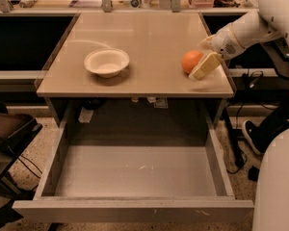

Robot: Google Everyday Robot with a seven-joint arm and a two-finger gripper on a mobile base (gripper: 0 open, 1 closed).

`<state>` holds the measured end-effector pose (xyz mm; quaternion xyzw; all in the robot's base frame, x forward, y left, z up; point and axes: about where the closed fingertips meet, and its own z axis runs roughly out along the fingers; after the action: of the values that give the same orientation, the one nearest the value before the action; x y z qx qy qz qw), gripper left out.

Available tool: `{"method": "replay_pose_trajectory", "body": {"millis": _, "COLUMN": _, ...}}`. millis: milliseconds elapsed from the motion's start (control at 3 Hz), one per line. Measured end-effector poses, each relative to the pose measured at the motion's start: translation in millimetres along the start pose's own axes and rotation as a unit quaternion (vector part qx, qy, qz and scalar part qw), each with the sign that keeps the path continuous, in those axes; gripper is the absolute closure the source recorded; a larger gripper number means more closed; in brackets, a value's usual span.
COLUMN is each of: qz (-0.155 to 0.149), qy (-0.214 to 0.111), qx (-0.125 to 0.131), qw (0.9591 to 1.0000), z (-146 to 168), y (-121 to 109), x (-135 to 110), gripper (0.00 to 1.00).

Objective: Place orange into top drawer

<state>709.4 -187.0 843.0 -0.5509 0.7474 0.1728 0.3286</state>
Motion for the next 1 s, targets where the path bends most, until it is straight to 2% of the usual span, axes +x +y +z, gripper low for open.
{"method": "replay_pose_trajectory", "body": {"millis": 1000, "qz": 0.0, "qy": 0.003, "qx": 0.003, "qw": 1.0, "z": -1.8, "y": 4.9, "x": -0.2, "gripper": 0.85}}
